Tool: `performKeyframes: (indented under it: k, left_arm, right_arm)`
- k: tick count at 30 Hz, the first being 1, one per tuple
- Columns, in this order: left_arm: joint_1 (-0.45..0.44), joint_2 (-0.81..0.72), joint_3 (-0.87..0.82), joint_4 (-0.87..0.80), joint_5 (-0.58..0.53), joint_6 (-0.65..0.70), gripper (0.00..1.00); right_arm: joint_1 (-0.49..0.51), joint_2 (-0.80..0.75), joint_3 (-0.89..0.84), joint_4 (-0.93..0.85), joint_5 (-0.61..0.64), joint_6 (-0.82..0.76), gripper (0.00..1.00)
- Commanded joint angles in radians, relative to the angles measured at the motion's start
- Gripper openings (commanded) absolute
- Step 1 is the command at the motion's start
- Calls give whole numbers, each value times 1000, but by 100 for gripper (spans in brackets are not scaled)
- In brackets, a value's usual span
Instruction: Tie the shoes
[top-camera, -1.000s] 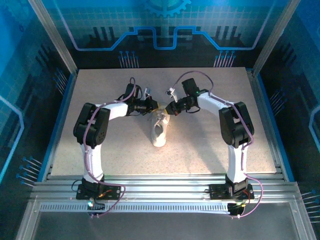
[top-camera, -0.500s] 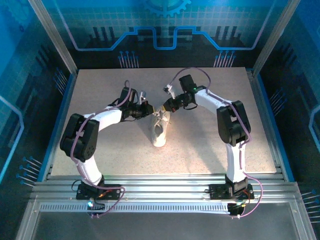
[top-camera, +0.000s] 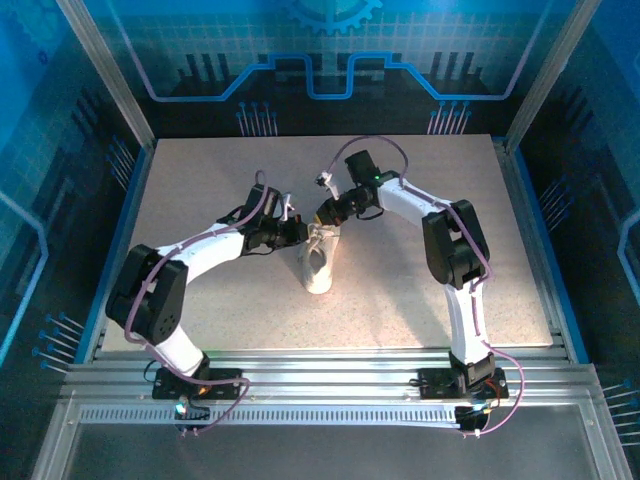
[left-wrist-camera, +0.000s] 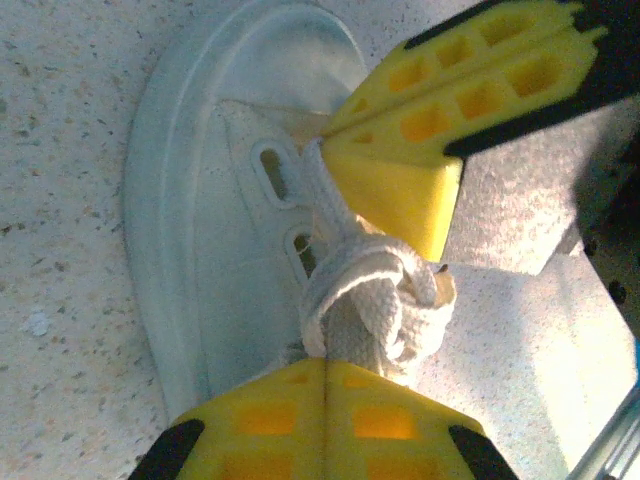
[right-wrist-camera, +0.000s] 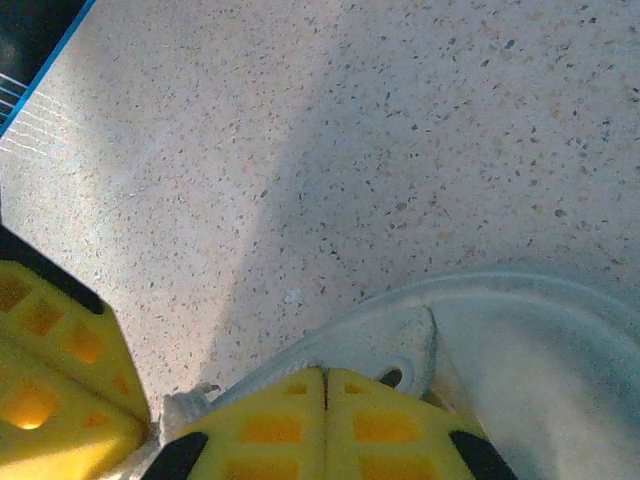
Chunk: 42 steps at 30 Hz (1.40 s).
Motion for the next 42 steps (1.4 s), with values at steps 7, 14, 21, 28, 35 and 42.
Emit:
performKeyframes:
  k: [7, 14, 21, 28, 35, 42]
  left_arm:
    - [-16, -75, 74, -205, -118, 135, 0]
    - [-120, -60, 130, -268, -183, 160, 0]
    - [-186, 14, 211, -244, -178, 134, 0]
    - [-204, 81, 248, -240, -168, 130, 4]
    - [-204, 62, 226, -222, -149, 128, 24]
    - [-203, 43, 232, -233, -144, 144, 29]
  right_arm:
    - [-13, 10, 9, 8, 41, 24, 0]
    - [-12, 21, 22, 12, 7, 24, 0]
    - [-4, 29, 22, 15, -48, 5, 0]
    - [-2, 36, 26, 18, -55, 13, 0]
    - [-13, -2, 23, 65, -40, 99, 22]
    - [-36, -89, 24, 59, 15, 220, 39]
